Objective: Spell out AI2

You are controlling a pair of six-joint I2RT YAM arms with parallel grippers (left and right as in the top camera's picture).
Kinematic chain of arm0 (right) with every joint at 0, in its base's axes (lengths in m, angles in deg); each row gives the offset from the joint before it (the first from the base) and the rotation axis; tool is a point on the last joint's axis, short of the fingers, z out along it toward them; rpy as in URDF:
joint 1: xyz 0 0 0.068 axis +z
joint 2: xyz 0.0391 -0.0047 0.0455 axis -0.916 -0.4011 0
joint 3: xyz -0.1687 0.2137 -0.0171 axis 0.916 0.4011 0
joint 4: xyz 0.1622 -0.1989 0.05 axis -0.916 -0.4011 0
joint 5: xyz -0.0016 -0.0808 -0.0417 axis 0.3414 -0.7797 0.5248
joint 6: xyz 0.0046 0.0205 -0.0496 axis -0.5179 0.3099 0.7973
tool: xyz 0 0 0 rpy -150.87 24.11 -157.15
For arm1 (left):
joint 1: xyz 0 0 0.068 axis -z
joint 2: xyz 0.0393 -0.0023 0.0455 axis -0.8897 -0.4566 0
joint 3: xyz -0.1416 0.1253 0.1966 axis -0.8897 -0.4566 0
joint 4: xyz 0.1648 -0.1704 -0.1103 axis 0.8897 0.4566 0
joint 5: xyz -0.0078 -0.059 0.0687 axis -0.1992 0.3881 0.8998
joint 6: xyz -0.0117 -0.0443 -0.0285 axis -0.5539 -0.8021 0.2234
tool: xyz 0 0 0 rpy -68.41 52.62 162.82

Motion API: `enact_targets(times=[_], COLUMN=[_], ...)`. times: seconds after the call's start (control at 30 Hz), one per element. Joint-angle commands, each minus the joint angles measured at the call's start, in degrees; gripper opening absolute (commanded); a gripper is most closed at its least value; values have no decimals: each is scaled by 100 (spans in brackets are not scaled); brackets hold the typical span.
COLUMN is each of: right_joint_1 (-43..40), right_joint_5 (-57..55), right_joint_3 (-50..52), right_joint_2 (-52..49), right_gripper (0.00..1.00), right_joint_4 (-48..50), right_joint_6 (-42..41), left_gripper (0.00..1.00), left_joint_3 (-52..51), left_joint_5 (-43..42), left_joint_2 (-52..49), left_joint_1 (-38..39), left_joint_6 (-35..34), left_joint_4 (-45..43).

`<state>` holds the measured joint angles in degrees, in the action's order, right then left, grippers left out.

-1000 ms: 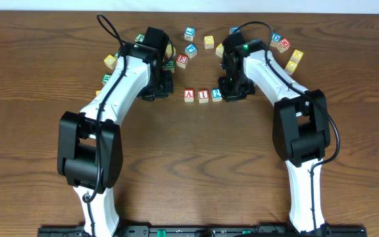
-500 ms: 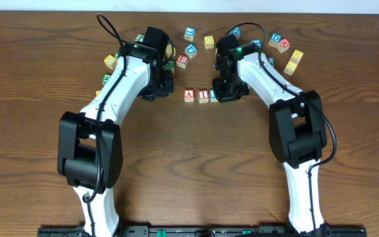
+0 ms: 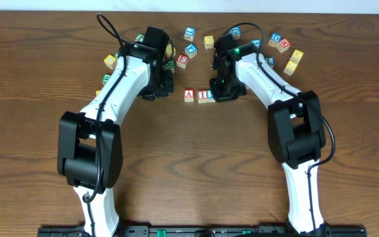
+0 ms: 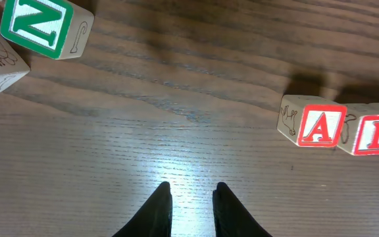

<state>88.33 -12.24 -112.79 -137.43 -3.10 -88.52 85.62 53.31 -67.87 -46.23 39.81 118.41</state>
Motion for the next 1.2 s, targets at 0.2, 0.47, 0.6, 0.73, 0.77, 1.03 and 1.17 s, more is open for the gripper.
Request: enact_targets(times=[0.2,0.47,0.6,0.73,0.77,1.03,1.17], right_joint_1=[208,125,50,52,63,417,697], right_joint_5=[94,92,66,72,74,129,-310], right_joint_3=[70,-111,-584,-920,-946,-938,-935], right_joint_2=[116,160,291,299,299,289,243], right_gripper=[12,15,19,20,20,17,2], right_joint_4=[90,9,-181,-153,-96,1047,1576], right_joint_6=[-131,-39,116,109,103,85,-251], left_gripper=[22,22,22,22,22,22,22], left_joint_3=[-81,-55,282,433,433,431,428], left_joint_5=[-17,-9,20,59,66,356,356], left_joint_2=[-59,-44,96,498,601,1209,1207], left_joint_1=[55,33,-238,-590,-671,-1327,-1462], left_joint_6=[-35,142,317,345,358,422,420], left_joint_4=[11,-136,-15,-50,-68,-44,107])
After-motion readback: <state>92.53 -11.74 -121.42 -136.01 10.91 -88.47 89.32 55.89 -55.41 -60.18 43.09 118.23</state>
